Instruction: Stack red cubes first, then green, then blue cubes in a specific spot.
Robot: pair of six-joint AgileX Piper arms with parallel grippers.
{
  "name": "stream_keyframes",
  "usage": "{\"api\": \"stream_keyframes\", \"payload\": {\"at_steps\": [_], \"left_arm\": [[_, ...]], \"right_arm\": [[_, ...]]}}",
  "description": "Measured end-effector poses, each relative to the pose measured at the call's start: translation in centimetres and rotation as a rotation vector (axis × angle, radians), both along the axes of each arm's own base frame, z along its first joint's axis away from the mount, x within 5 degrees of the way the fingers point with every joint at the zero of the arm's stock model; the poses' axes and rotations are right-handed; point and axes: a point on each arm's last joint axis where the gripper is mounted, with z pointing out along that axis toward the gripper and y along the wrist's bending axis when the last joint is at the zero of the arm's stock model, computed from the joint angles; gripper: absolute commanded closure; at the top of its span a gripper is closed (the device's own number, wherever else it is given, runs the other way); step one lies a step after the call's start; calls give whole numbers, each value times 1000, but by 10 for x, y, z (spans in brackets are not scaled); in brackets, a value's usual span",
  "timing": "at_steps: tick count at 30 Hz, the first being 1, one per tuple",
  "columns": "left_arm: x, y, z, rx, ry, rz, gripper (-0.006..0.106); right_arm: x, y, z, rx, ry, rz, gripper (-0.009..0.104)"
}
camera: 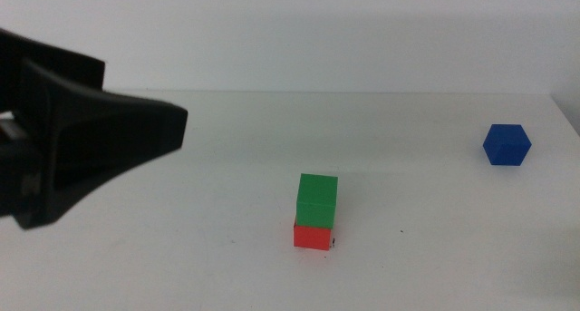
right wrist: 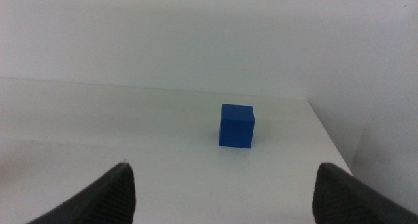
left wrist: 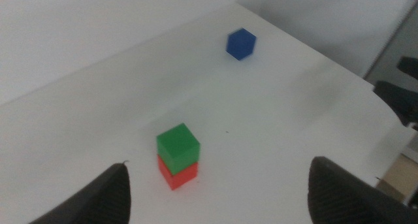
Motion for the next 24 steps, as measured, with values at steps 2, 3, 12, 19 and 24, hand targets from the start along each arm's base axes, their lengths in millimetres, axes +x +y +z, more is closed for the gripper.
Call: {"api": "stream_keyframes", "payload": {"at_steps": [2, 3, 12, 19, 24], "left_arm": [[-2, -1, -1, -4, 8, -15, 10], [-2, -1, -1, -2, 5, -18, 10], [-1, -1, 1, -14, -8, -16, 10], [-1, -1, 1, -14, -8, -16, 10], [-1, -1, 1, -14, -8, -16, 10]], "right_arm": [[0, 0, 0, 0, 0, 0, 2], [0, 0, 0, 0, 0, 0, 2], [0, 0, 1, 0, -11, 0, 2], [3, 1, 40, 169, -49, -2, 2], [46, 3, 99, 185, 258, -12, 2]]}}
